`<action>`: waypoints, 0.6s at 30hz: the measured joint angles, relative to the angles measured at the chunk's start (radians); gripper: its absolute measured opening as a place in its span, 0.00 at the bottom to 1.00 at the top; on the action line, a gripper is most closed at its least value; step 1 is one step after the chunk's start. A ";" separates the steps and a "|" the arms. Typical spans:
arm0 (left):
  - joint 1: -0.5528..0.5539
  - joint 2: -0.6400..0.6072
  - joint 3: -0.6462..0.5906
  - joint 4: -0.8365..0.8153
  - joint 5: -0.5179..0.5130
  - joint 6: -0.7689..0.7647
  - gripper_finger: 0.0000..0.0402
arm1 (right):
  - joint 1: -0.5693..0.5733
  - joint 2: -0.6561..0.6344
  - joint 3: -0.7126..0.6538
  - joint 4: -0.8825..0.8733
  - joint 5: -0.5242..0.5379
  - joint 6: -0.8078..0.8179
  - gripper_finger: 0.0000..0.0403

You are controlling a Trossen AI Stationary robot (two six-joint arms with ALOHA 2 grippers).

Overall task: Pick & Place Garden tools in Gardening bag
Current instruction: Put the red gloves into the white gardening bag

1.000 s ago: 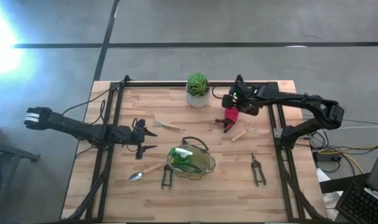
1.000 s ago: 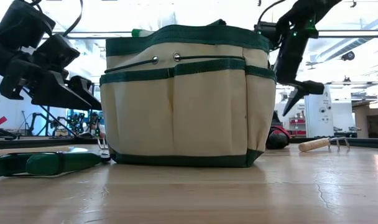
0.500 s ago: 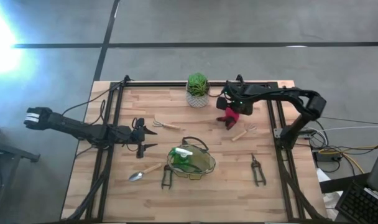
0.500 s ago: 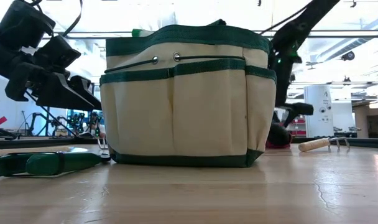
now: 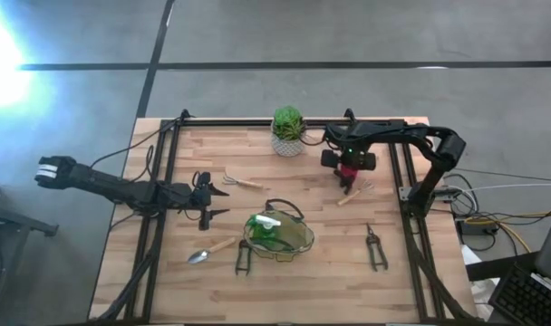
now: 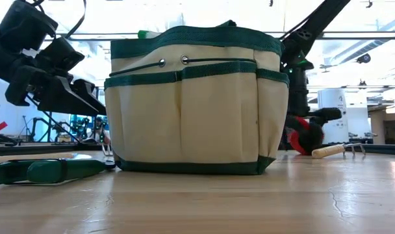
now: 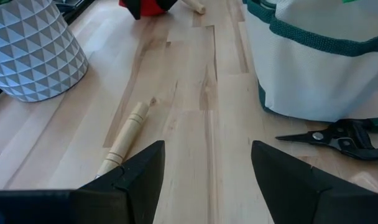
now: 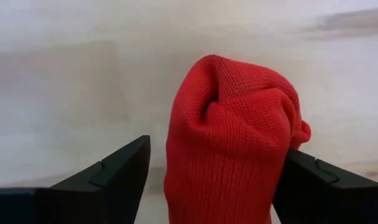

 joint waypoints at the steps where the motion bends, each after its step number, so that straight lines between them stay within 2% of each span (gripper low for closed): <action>1: 0.000 0.000 0.000 0.000 0.000 0.000 0.60 | 0.000 0.000 0.000 -0.010 0.000 -0.008 0.67; 10: 0.000 0.000 0.000 0.000 0.000 0.000 0.60 | 0.000 0.002 -0.002 -0.066 0.000 -0.058 0.51; 18: 0.000 0.000 0.000 0.000 0.000 0.000 0.60 | -0.001 0.002 -0.003 -0.072 -0.003 -0.093 0.27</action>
